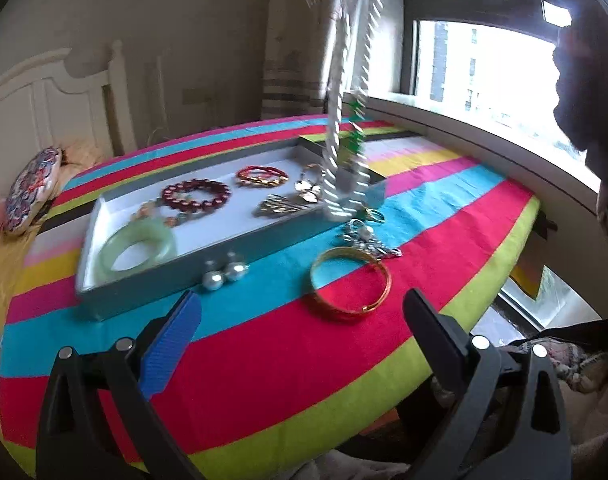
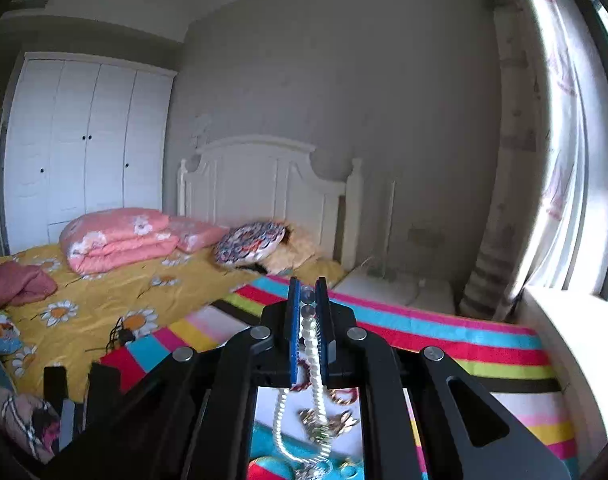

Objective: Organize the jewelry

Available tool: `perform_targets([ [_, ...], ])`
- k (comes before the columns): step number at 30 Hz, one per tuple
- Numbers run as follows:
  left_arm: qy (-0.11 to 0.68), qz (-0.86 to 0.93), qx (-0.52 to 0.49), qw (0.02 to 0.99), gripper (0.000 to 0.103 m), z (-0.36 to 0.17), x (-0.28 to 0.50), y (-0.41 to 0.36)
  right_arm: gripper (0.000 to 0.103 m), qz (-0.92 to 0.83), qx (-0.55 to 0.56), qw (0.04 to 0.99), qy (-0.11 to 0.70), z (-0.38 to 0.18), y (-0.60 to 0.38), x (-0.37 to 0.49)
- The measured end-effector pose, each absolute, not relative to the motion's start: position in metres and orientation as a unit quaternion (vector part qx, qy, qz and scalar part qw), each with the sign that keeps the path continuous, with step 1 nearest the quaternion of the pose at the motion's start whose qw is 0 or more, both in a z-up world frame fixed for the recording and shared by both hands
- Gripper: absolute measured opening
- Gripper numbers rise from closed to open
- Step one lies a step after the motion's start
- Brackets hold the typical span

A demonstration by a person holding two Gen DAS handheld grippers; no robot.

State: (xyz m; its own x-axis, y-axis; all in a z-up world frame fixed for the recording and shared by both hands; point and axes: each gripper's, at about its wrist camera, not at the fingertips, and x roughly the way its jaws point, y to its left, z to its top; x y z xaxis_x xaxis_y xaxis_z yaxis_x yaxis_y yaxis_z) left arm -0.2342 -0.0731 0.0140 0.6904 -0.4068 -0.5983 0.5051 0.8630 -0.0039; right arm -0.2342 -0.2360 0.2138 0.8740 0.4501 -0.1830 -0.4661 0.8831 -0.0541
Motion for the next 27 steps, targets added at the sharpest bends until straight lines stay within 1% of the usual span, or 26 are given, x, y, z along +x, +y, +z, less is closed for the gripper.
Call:
perform_targets([
  [4, 0.346, -0.257, 0.101, 0.897, 0.095, 0.000, -0.215, -0.098, 0.009, 0.230, -0.043, 0.969, 0.082, 0.217, -0.244, -0.233],
  [5, 0.360, -0.261, 0.108, 0.889, 0.092, -0.005, -0.209, -0.104, 0.009, 0.229, -0.043, 0.969, 0.083, 0.216, -0.246, -0.233],
  [7, 0.362, -0.262, 0.124, 0.886, 0.093, -0.009, -0.203, -0.115, 0.009, 0.229, -0.043, 0.969, 0.086, 0.215, -0.247, -0.232],
  [8, 0.368, -0.263, 0.122, 0.883, 0.090, -0.008, -0.200, -0.117, 0.009, 0.229, -0.043, 0.969, 0.086, 0.214, -0.247, -0.233],
  [9, 0.374, -0.264, 0.118, 0.881, 0.082, -0.007, -0.196, -0.118, 0.009, 0.229, -0.043, 0.969, 0.087, 0.214, -0.247, -0.233],
  [10, 0.373, -0.265, 0.121, 0.881, 0.078, -0.006, -0.194, -0.118, 0.009, 0.229, -0.044, 0.969, 0.087, 0.214, -0.248, -0.234],
  [12, 0.369, -0.278, 0.126, 0.878, 0.058, -0.003, -0.196, -0.117, 0.009, 0.229, -0.043, 0.969, 0.087, 0.214, -0.247, -0.234],
  [18, 0.355, -0.284, 0.119, 0.883, 0.058, -0.002, -0.206, -0.111, 0.009, 0.221, -0.045, 0.971, 0.085, 0.215, -0.250, -0.232],
  [23, 0.329, -0.282, 0.093, 0.896, 0.058, 0.018, -0.209, -0.100, 0.009, 0.215, -0.050, 0.971, 0.090, 0.215, -0.248, -0.224],
  [27, 0.316, -0.267, 0.093, 0.906, 0.058, 0.034, -0.202, -0.092, 0.009, 0.215, -0.060, 0.971, 0.087, 0.219, -0.242, -0.217],
])
